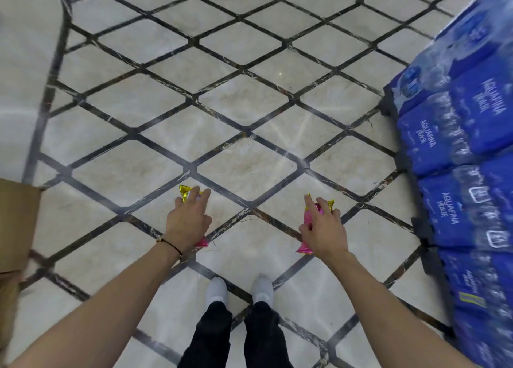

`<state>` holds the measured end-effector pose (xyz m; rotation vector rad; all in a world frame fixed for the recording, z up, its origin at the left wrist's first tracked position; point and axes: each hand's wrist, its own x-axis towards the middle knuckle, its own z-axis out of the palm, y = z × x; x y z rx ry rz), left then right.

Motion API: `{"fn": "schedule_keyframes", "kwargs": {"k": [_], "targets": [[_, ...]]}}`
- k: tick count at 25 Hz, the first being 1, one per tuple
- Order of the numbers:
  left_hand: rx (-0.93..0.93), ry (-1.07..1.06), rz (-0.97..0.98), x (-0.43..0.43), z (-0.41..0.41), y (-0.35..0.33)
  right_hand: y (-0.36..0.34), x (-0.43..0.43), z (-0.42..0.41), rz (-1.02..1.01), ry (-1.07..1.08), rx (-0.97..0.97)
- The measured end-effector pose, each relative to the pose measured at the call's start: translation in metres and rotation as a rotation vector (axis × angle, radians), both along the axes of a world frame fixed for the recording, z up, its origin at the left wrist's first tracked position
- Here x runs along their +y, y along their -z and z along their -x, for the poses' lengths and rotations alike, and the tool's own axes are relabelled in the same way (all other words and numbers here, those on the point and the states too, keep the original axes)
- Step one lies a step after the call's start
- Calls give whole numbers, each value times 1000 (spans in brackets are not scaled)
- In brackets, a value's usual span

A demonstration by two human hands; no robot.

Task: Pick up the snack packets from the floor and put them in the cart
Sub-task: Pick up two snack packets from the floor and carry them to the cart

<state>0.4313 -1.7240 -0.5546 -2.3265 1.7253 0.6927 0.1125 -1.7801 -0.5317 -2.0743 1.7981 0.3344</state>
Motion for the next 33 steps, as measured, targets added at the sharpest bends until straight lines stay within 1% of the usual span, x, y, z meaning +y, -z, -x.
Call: {"fn": "schedule_keyframes", "kwargs": {"k": [3, 7, 10, 13, 15, 19, 23, 27, 30, 33], "targets": [[49, 21, 38, -4, 9, -74, -67, 0, -1, 28, -11, -27], [47, 33, 102, -15, 33, -163, -145, 1, 7, 97, -10, -68], [1, 155, 121, -21, 60, -208, -183, 11, 19, 119, 20, -74], [2, 172, 133, -26, 88, -240, -213, 19, 35, 133, 36, -55], [28, 181, 171, -31, 105, -261, -230, 19, 43, 170, 36, -49], [66, 265, 267, -46, 131, -294, -259, 19, 57, 225, 67, -46], [72, 372, 366, -66, 147, -326, -294, 27, 70, 294, 221, -54], [127, 456, 441, -81, 167, -356, -330, 47, 83, 364, 341, -10], [178, 591, 509, -77, 195, -373, -357, 78, 97, 420, 444, 38], [232, 723, 522, -62, 239, -386, -378, 123, 122, 481, 579, 70]]}}
